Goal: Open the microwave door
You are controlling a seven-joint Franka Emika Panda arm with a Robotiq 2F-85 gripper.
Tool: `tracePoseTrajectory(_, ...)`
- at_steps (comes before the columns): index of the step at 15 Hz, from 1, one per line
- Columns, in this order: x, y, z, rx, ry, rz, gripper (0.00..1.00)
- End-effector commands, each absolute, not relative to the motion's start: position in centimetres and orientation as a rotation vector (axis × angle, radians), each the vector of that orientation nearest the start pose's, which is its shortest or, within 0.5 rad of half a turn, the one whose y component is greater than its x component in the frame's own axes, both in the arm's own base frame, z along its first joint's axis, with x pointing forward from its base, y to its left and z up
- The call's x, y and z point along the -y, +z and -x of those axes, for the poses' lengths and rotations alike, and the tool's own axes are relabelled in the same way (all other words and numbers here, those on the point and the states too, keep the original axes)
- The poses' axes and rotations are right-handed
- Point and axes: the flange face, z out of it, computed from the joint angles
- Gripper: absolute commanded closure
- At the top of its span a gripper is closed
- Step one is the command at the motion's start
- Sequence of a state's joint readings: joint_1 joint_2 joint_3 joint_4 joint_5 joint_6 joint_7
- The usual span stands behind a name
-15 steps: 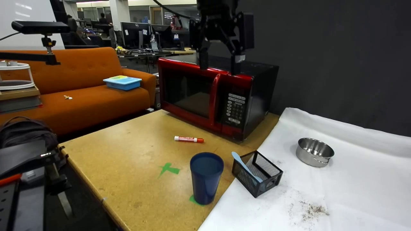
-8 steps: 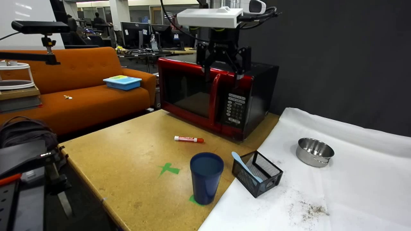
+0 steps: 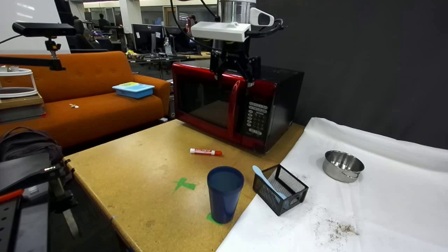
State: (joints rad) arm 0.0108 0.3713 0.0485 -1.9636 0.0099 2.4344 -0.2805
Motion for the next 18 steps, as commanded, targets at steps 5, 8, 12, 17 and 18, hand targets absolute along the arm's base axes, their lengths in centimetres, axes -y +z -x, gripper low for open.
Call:
tracePoseTrajectory(5,-8.2,29.0,-64.1,0.547,-0.245,3.142,0.00)
tracePoseTrajectory(8,-8.5,29.0,-63.6,0.560,-0.224,3.132,0.00)
tracePoseTrajectory(12,-8.5,28.8,-63.6,0.560,-0.219,3.132,0.00)
tracePoseTrajectory(17,-8.7,26.8,-63.8,0.545,-0.407,3.086,0.00)
tracePoseTrajectory(18,-8.6,26.0,-63.7,0.540,-0.462,3.066,0.00)
